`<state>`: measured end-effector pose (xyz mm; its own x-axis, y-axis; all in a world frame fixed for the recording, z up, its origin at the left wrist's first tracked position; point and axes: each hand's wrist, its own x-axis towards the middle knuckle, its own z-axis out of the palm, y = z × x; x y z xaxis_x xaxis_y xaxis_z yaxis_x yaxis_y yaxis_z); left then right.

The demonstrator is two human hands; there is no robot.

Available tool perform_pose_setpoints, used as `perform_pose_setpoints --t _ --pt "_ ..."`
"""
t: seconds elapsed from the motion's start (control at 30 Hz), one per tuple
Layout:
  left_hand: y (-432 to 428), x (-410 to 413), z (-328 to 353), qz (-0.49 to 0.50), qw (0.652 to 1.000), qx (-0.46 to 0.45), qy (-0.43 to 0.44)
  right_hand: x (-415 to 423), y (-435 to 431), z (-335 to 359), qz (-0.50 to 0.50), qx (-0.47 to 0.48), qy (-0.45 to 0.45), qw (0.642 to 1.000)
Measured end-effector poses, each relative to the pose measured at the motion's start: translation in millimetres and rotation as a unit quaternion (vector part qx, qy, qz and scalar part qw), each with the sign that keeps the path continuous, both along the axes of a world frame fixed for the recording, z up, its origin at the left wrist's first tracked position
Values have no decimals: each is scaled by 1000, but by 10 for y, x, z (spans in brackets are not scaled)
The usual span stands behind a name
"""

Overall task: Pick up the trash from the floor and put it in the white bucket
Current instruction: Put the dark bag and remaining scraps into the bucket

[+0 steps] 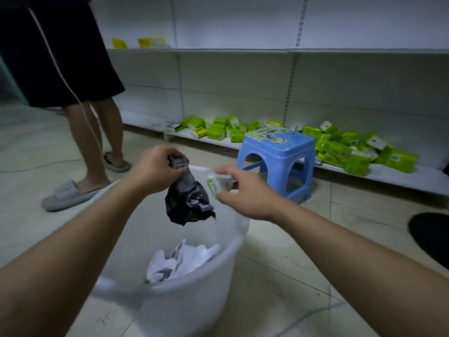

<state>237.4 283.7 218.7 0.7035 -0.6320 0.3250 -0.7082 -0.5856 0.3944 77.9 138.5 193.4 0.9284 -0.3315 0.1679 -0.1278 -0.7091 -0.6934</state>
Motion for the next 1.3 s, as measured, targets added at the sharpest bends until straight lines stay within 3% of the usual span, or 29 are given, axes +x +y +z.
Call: perform_pose_setpoints --t 0.1,0.17,0.27,0.4,0.6,0.77,1.07,1.3 --pt "152 73 -85 3 997 82 13 107 152 -160 62 -133 110 983" --pt "104 -6 -144 -27 996 90 7 77 111 -201 48 -175 153 971" --pt "-135 -227 -214 -94 993 72 -20 -96 -111 -123 6 -185 141 973" --pt "-603 -621 -298 -180 981 59 -30 -564 -438 5 -30 -126 102 986" --pt "-1346 -1484 -622 -296 950 100 -29 -1533 -1152 -173 -121 -164 185 961" --pt "-1942 -2295 -1050 -356 928 104 24 -2603 -1736 -665 -221 -90 226 944" --pt "-2510 -3604 -2245 -414 871 238 113 -4460 -2195 -1981 -378 64 310 870" --pt "-2683 -4306 -2817 -434 837 290 164 -5265 -2149 -2905 -366 164 456 794"
